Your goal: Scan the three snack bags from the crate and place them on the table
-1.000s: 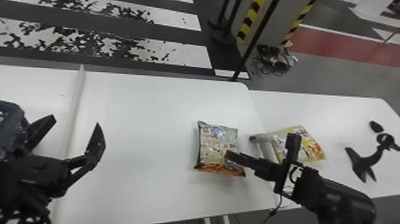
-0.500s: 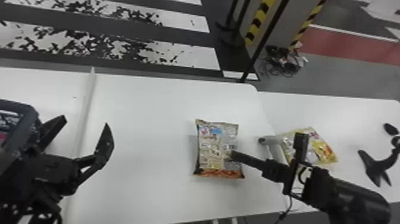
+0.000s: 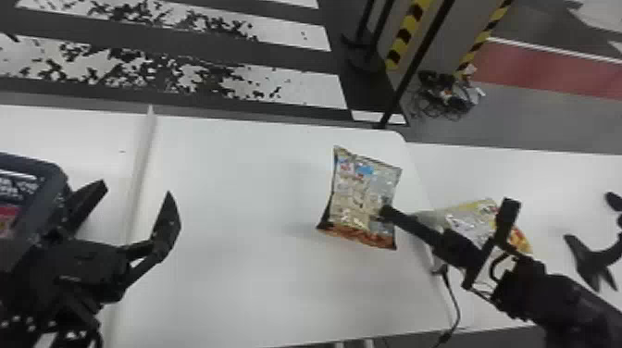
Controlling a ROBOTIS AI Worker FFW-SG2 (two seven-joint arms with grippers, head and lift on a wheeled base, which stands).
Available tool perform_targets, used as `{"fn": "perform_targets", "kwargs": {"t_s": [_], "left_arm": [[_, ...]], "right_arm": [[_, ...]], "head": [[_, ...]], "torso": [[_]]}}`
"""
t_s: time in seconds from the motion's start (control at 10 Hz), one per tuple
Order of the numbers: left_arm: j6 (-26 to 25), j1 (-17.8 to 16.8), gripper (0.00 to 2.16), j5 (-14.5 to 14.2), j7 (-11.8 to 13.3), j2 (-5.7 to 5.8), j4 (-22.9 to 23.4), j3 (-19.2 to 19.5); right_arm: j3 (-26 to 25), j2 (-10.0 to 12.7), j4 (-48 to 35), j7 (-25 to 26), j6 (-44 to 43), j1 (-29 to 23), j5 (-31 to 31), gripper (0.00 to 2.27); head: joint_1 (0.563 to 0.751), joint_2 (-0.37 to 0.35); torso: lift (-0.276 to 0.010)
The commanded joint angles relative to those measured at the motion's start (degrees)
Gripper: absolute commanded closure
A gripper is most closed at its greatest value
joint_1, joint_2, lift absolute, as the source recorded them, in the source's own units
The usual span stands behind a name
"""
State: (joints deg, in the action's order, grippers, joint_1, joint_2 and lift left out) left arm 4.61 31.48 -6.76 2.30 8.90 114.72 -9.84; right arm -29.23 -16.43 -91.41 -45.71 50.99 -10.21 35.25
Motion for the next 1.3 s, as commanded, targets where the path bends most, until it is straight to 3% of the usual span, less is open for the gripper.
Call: {"fn": "perform_targets", "kwargs": {"t_s": [0.0,0.2,0.4,0.5,0.7,1.1,1.2], "left_arm": [[0.0,0.3,0.02,0.0,0.1,0.06,-0.1,0.3],[0.0,0.3,0.02,0.1,0.0,-0.02,-0.9,0.3],[-0.2,0.2,0.02,0.0,0.1,0.06,-1.1,0.4],[0.0,0.2,0.02,-0.2,0.0,0.06,-1.1,0.6],[0.0,0.3,0.02,-0.4,0.1,-0.02,-1.1,0.7],[0.2,0.3,0.02,-0.5,0.1,0.06,-1.1,0.9],[0.5,0.2,0.02,-0.5,0.1,0.06,-1.1,0.7]], "right_arm": [[-4.8,0.5,0.6,0.3,-1.3,1.3,6.1,2.24],[-9.4,1.3,8.1,3.4,-9.9,6.4,7.8,2.24],[-9.6,-2.9,22.4,3.4,-16.1,13.7,6.9,2.24],[-9.2,-3.5,25.3,6.5,-18.9,15.7,5.8,2.24],[-7.2,-3.9,26.7,16.6,-25.5,17.6,1.8,2.24],[-1.0,-6.2,33.4,36.3,-40.3,19.0,-0.2,2.23],[0.2,-6.2,34.9,38.2,-42.1,19.2,-1.4,2.23]], "head": [[0.695,-0.273],[0.695,-0.323],[0.695,-0.350],[0.695,-0.350],[0.695,-0.350],[0.695,-0.350],[0.695,-0.350]], "torso": [[-0.062],[-0.062],[-0.062],[-0.062],[-0.062],[-0.062],[-0.062]]}}
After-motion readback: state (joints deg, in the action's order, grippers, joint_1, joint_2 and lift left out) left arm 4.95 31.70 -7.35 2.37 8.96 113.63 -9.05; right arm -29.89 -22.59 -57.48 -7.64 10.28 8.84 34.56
